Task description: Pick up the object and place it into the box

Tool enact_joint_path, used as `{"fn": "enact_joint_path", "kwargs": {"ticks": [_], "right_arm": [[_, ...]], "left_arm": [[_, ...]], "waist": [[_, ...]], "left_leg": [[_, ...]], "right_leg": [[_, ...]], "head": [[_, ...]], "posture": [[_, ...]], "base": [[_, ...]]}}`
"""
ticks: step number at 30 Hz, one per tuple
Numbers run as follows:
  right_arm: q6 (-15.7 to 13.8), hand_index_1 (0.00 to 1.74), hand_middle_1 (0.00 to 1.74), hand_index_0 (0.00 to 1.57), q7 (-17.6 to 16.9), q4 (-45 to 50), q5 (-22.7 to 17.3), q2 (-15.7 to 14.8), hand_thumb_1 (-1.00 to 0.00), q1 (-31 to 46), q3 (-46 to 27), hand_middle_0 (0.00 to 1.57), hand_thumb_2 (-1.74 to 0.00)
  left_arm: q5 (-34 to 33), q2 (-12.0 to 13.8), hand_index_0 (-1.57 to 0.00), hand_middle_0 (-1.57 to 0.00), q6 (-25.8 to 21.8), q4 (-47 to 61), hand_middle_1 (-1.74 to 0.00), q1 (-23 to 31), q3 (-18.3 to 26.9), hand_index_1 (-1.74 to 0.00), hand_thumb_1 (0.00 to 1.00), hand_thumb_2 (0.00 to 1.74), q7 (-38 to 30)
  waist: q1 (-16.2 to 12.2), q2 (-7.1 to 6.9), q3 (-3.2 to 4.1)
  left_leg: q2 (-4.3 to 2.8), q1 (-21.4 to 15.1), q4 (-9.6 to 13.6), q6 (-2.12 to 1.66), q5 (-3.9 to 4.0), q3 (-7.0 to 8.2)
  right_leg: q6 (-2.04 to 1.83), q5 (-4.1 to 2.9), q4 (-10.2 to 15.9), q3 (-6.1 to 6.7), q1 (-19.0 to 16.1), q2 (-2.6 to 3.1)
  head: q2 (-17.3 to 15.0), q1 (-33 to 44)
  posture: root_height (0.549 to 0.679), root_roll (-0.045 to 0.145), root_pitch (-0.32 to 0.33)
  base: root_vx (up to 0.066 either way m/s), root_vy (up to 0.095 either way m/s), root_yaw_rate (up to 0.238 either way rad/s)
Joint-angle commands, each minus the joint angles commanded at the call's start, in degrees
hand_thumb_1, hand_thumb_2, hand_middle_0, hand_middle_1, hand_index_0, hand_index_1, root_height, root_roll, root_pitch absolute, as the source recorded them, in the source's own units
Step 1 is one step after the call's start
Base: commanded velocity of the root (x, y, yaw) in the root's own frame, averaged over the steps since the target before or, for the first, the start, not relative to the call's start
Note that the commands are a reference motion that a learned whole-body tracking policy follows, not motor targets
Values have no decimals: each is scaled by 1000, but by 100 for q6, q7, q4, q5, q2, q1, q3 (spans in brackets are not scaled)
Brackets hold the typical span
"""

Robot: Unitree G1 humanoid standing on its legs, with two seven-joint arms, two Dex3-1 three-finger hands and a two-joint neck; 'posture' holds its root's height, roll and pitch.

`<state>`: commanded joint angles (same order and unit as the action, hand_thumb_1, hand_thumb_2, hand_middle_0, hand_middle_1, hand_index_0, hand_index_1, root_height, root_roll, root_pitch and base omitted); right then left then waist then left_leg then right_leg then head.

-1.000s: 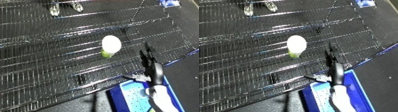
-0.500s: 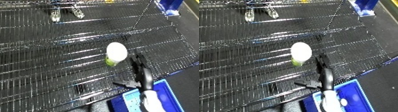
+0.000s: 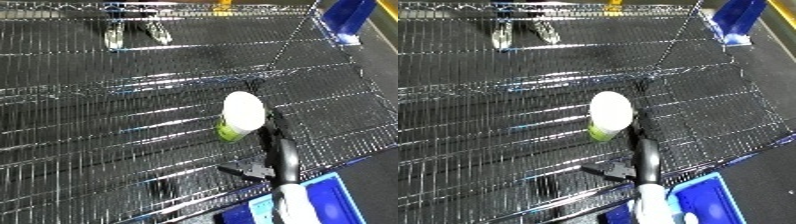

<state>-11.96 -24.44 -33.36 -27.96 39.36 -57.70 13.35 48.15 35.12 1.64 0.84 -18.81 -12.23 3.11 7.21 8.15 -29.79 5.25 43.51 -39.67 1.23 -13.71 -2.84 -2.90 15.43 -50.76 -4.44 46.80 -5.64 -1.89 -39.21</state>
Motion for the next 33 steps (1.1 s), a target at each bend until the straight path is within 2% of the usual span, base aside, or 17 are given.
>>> {"fn": "enact_joint_path", "kwargs": {"ticks": [5,9,14,20,23,33], "right_arm": [[21,0,0,0,-79,-65,39,117,0,-218,75,0,0],[67,0,0,0,-136,-120,85,183,0,-385,142,0,0],[60,435,435,393,-116,-202,10,256,-250,-547,197,393,-435],[43,957,957,864,-138,-345,-41,274,-550,-603,217,864,-957],[33,957,957,864,-168,-415,-81,286,-550,-600,230,864,-957],[28,957,957,864,-164,-544,-98,279,-550,-587,231,864,-957]], "left_arm": [[56,31,-1570,-1570,-25,70,-1740,38,15,-1740,1000,1740,-9],[88,38,-1570,-1570,-41,107,-1740,67,10,-1740,1000,1740,0],[145,66,-1570,-1570,-32,158,-1740,94,19,-1740,1000,1740,6],[196,76,-1570,-1570,-28,206,-1740,44,-5,-1740,1000,1740,-24],[247,103,-1570,-1570,-37,194,-1740,12,2,-1740,1000,1740,-27],[343,113,-1570,-1570,-105,142,-1740,-23,8,-1740,1000,1740,-25]], "waist": [[40,40,0],[59,64,0],[76,96,0],[64,123,0],[60,123,0],[32,70,0]], "left_leg": [[0,145,-28,18,8,-1],[2,247,-93,16,-4,21],[0,341,-177,14,-25,52],[6,392,-214,19,-34,80],[0,360,-176,22,-24,89],[-35,66,97,-10,67,83]], "right_leg": [[13,14,-64,-21,164,7],[26,31,-118,-37,254,0],[31,41,-179,-50,342,-24],[21,21,-197,-50,403,-55],[16,7,-163,-55,378,-63],[4,-63,65,-83,117,-35]], "head": [[229,-95],[315,-134],[287,-215],[378,-223],[390,-242],[402,-202]], "posture": [[615,34,273],[613,35,281],[611,36,288],[610,37,292],[611,36,292],[618,34,274]], "base": [[-27,-9,1],[-18,1,17],[-17,3,38],[-24,11,37],[-40,9,10],[-64,11,-9]]}}
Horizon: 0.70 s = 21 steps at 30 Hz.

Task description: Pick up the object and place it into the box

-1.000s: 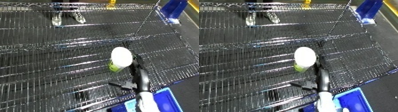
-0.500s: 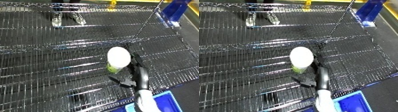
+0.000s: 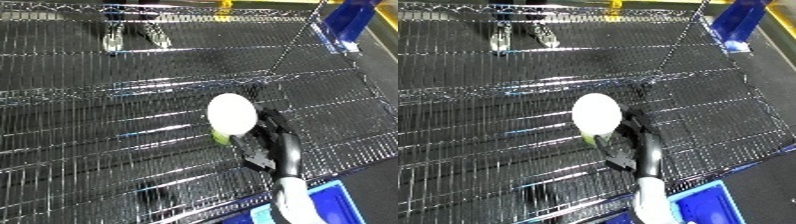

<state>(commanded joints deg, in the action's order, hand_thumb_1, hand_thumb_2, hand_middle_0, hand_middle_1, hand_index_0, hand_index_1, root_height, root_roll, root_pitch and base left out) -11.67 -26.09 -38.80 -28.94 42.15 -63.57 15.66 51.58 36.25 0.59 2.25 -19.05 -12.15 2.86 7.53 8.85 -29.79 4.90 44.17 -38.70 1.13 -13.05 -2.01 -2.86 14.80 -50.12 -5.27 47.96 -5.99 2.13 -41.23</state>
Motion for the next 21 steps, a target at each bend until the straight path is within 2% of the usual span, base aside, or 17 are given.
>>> {"fn": "enact_joint_path", "kwargs": {"ticks": [8,13,21], "right_arm": [[-78,957,957,864,101,-76,26,-41,-550,100,8,864,-957],[-178,957,957,864,88,85,87,-10,-550,241,-52,864,-957],[-218,957,957,864,10,696,167,56,-550,541,-313,864,-957]], "left_arm": [[6,-51,-1570,-1570,-131,-151,-1740,-38,-11,-1740,1000,1740,-6],[-9,-81,-1570,-1570,-231,-226,-1740,23,-18,-1740,1000,1740,35],[-104,-224,-1570,-1570,-439,-321,-1740,252,33,-1740,1000,1740,139]], "waist": [[-43,-86,0],[-86,-149,0],[-190,-273,0]], "left_leg": [[-40,-415,387,-37,144,-36],[-74,-735,667,-71,254,-71],[-129,-1248,913,-124,308,-107]], "right_leg": [[13,-46,292,-22,-399,59],[3,-100,548,-49,-716,78],[16,-114,853,-74,-1235,113]], "head": [[-40,96],[0,119],[-195,42]], "posture": [[627,33,244],[634,34,223],[641,40,179]], "base": [[-88,8,-11],[-84,-6,-7],[-68,4,-32]]}}
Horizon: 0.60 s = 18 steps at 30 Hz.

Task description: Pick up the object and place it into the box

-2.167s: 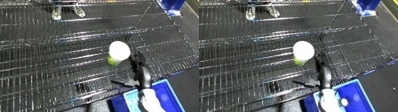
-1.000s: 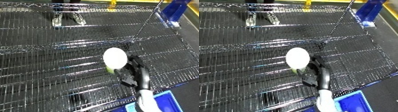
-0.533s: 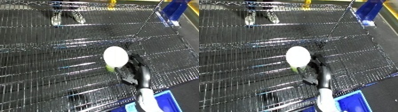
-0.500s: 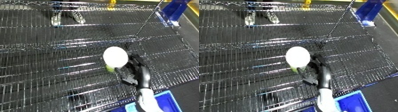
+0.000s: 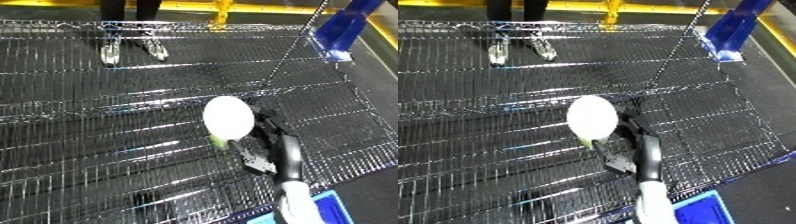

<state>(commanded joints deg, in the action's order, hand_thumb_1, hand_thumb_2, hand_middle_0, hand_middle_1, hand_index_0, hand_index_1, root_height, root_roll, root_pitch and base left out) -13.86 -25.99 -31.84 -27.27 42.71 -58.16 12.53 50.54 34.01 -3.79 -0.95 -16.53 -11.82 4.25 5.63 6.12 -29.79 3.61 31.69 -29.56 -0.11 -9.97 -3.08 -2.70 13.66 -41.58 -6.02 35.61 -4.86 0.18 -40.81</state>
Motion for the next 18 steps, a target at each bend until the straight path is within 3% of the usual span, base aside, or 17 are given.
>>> {"fn": "enact_joint_path", "kwargs": {"ticks": [9,18], "right_arm": [[49,957,957,864,-88,825,91,12,-550,707,-530,864,-957],[109,957,957,864,-260,1807,324,-236,-550,1900,-1141,864,-957]], "left_arm": [[-85,-157,-1570,-1570,-64,-147,-1740,167,209,-1740,1000,1740,97],[-221,-386,-1570,-1570,-145,-309,-1740,253,363,-1740,1000,1740,67]], "waist": [[-201,-169,0],[-534,-302,0]], "left_leg": [[-108,-605,181,-72,13,23],[-218,-1213,449,-112,24,130]], "right_leg": [[6,28,235,31,-622,41],[-40,-70,618,179,-1180,70]], "head": [[-660,-170],[-1172,-443]], "posture": [[648,48,120],[657,54,74]], "base": [[-27,17,-46],[-10,41,-105]]}}
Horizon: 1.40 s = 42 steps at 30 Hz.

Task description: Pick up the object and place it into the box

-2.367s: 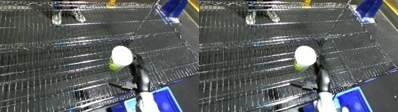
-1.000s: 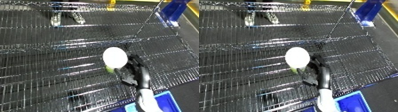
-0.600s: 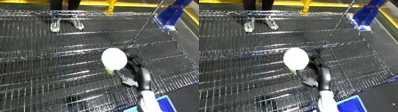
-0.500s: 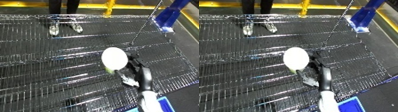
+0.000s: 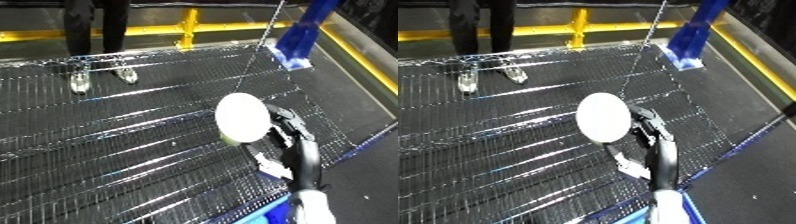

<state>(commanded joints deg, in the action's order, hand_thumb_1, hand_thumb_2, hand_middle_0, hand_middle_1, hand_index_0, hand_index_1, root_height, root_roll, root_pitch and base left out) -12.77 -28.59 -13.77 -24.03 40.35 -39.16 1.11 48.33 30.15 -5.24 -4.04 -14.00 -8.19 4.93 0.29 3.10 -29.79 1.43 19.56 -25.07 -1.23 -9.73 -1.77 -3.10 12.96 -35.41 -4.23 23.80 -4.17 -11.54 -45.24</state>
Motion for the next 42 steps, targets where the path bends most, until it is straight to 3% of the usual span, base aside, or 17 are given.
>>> {"fn": "enact_joint_path", "kwargs": {"ticks": [3,6,10,15,20,26,30,37,42], "right_arm": [[11,957,957,864,-83,259,78,-115,-550,391,-193,864,-957],[-10,957,957,864,-128,468,112,-229,-550,827,-405,864,-957],[7,957,957,864,-54,724,174,-327,-550,1510,-749,864,-957],[106,957,957,864,52,807,161,-314,-550,2246,-1054,864,-957],[-22,957,957,864,261,765,-91,-382,-550,2847,-1343,864,-957],[-127,957,957,864,497,641,-400,-616,-550,3452,-1561,864,-957],[-289,609,609,549,778,364,-756,-783,-350,3702,-1598,549,-609],[-480,0,0,0,1126,-220,-1157,-883,0,3883,-1530,0,0],[-503,0,0,0,1153,-335,-1214,-921,0,3879,-1467,0,0]], "left_arm": [[-45,-111,-1570,-1570,-43,-70,-1740,24,48,-1740,1000,1740,-12],[-80,-252,-1570,-1570,-135,-161,-1740,99,81,-1740,1000,1740,-16],[-79,-420,-1570,-1570,-271,-246,-1740,237,129,-1740,1000,1740,-25],[-54,-558,-1570,-1570,-406,-364,-1740,319,144,-1740,1000,1740,-80],[-32,-665,-1570,-1570,-543,-531,-1740,428,174,-1740,1000,1740,-103],[-32,-783,-1570,-1570,-609,-633,-1740,552,276,-1740,1000,1740,-11],[-17,-819,-1570,-1570,-636,-657,-1740,570,304,-1740,1000,1740,10],[-24,-844,-1570,-1570,-598,-697,-1740,572,265,-1740,1000,1740,29],[-13,-829,-1570,-1570,-547,-671,-1740,575,250,-1740,1000,1740,2]], "waist": [[-130,-24,16],[-274,-11,78],[-479,46,180],[-724,95,256],[-943,140,345],[-1155,196,440],[-1255,211,457],[-1287,210,503],[-1262,221,514]], "left_leg": [[-40,-210,108,-20,3,57],[-88,-393,205,-47,3,118],[-143,-603,369,-71,15,231],[-204,-831,485,-86,-7,391],[-271,-1077,595,-102,-48,544],[-278,-1290,706,-105,-73,705],[-288,-1369,722,-103,-101,771],[-291,-1457,695,-103,-150,778],[-274,-1495,734,-104,-142,748]], "right_leg": [[-14,-44,160,50,-192,-14],[-20,-64,277,114,-347,-22],[-40,-63,383,218,-476,-24],[-75,-131,563,334,-611,-40],[-108,-154,707,425,-763,-37],[-132,-184,864,512,-880,-31],[-144,-199,909,544,-910,-26],[-124,-173,922,545,-1009,2],[-109,-157,929,531,-1043,24]], "head": [[-247,-184],[-539,-316],[-1096,-464],[-1785,-609],[-2030,-662],[-2081,-615],[-2065,-619],[-2072,-733],[-2050,-805]], "posture": [[660,57,61],[663,59,51],[664,60,47],[667,63,41],[669,63,32],[671,66,28],[671,68,26],[672,67,16],[672,66,14]], "base": [[-4,82,-163],[26,111,-157],[18,134,-144],[3,124,-149],[32,90,-210],[18,61,-153],[-12,27,-95],[13,-8,-10],[11,-12,46]]}}
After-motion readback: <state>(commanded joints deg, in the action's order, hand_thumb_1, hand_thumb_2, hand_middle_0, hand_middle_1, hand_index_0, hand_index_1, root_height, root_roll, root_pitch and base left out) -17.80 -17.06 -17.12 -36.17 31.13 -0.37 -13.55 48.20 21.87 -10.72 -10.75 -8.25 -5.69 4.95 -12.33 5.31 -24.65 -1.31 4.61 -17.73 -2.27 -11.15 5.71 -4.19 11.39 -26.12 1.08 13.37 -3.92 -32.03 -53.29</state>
